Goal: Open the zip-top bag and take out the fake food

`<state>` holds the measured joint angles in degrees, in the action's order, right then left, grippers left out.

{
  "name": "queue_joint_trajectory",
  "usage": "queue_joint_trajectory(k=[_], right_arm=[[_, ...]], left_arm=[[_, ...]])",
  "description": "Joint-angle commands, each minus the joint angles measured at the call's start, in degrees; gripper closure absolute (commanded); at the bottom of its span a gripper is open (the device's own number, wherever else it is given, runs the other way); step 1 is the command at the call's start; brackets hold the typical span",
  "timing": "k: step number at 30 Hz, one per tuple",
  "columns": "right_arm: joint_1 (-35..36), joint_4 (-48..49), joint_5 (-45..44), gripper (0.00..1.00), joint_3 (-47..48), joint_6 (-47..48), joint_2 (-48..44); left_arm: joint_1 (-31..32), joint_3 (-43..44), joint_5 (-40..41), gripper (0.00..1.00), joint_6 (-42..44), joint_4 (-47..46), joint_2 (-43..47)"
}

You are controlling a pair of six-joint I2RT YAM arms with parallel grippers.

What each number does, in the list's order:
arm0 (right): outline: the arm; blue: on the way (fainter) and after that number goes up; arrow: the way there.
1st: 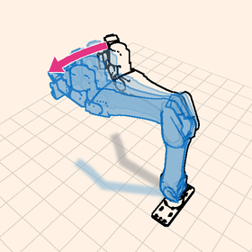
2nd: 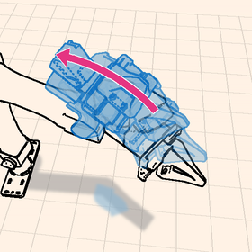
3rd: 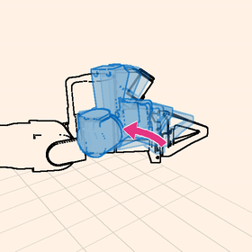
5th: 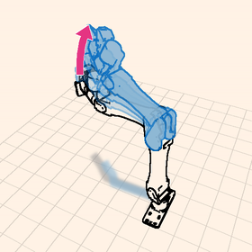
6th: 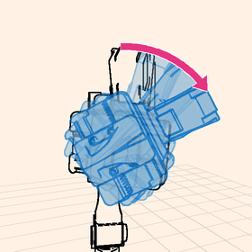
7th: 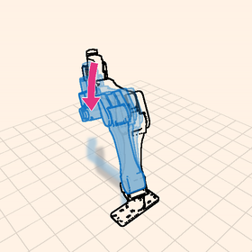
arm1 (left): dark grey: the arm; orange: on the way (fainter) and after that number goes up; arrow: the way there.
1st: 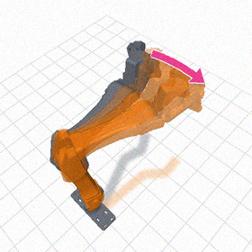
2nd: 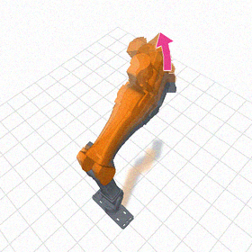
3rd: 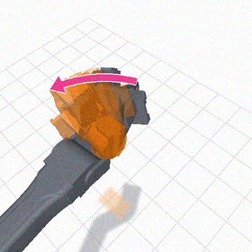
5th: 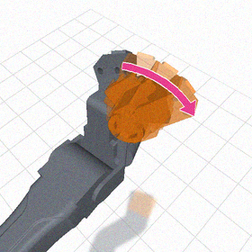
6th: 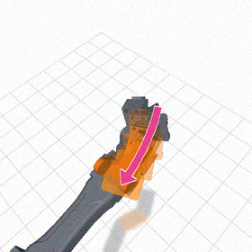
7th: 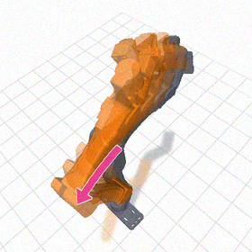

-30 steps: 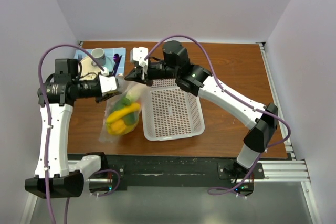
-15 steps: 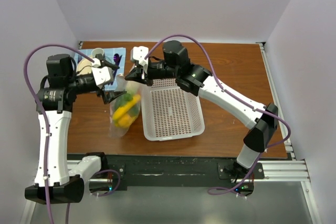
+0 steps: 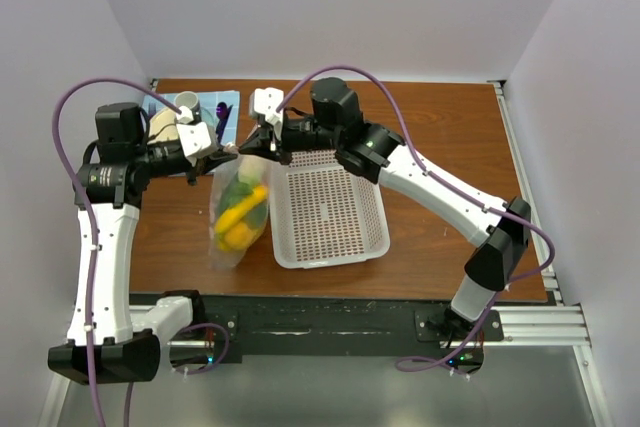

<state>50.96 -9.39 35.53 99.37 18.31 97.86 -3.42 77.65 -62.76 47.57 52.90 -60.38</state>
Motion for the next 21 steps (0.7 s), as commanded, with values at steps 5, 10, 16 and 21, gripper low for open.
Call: queue_joint_trajectory(k=[5, 10, 16, 21], right_arm=[[0.28, 5.52, -1.6, 1.0, -1.46, -0.82, -6.63], [0.63, 5.26, -5.02, 1.0, -4.97, 0.06, -9.97], [1.25, 8.16, -9.25, 0.64, -11.04, 0.59, -13.05], [1.25, 4.13, -2.24, 0.53, -4.65, 1.82, -8.06]], left_arm=[[-0.53, 3.13, 2.73, 1.0, 1.64, 1.06, -1.85], [-4.4, 3.65, 6.85, 1.0, 10.76, 5.0, -3.42], [-6.69, 4.88, 7.57, 1.0, 29.92, 21.08, -10.44], [-6.77, 3.57, 8.18, 1.0, 32.31, 22.59, -8.53]])
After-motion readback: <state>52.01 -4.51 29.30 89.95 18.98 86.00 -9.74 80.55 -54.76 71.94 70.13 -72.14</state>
